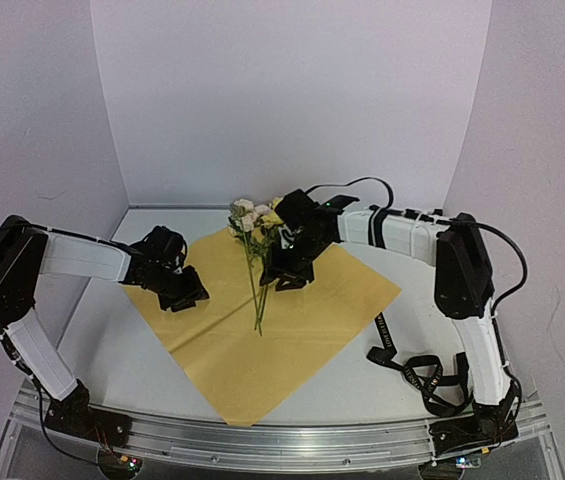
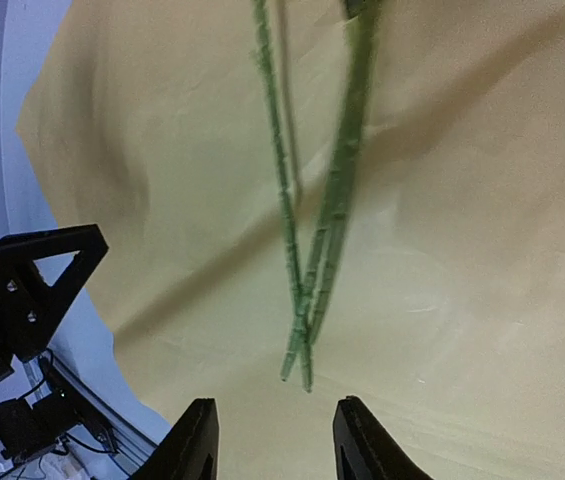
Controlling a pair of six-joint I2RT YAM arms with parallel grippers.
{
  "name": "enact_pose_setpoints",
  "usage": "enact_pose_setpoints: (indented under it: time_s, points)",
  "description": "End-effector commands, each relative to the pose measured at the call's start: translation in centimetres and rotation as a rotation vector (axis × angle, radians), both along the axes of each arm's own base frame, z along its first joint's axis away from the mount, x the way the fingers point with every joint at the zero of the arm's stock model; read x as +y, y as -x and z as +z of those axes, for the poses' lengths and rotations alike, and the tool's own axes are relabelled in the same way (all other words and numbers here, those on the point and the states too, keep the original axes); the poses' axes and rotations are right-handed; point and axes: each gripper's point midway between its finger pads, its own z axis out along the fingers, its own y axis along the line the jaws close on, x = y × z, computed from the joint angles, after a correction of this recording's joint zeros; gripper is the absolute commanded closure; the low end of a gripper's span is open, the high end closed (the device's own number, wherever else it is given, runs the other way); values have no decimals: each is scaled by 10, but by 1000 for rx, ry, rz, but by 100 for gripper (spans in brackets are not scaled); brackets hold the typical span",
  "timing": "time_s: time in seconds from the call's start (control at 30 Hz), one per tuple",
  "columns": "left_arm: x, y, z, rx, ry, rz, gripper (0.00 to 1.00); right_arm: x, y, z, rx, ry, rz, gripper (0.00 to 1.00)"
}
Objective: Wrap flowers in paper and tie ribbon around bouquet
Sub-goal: Adjust the flattened wrapping paper at the center of the board.
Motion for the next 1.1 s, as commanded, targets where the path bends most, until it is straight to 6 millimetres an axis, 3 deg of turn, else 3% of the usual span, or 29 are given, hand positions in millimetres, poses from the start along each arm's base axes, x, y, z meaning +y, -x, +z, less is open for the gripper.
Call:
enact_pose_setpoints:
  time_s: [0.0, 0.1, 0.2, 0.4, 0.6, 0.83, 0.97, 1.07]
  points:
    - [18, 4, -4, 1, 9, 46, 63, 39, -1, -6, 31, -107, 15, 59]
    - [29, 10, -15, 22, -8, 78, 63, 55, -5, -15, 63, -164, 2, 61]
    - [37, 13, -22, 33, -25, 95, 64, 59, -8, -32, 91, -164, -13, 62]
    - [48, 14, -31, 52, -44, 119, 64, 48, -13, -62, 130, -130, -30, 62]
    - [53, 12, -37, 62, -45, 121, 64, 41, -22, -70, 162, -143, -41, 62]
    - [42, 0, -13, 7, -4, 86, 57, 55, -24, -44, 168, -220, -14, 58]
    - [36, -8, 16, -61, 29, 59, 51, 61, -26, -5, 126, -282, 15, 52]
    - [38, -5, 35, -87, 42, 64, 48, 57, -15, 28, 74, -308, 72, 47]
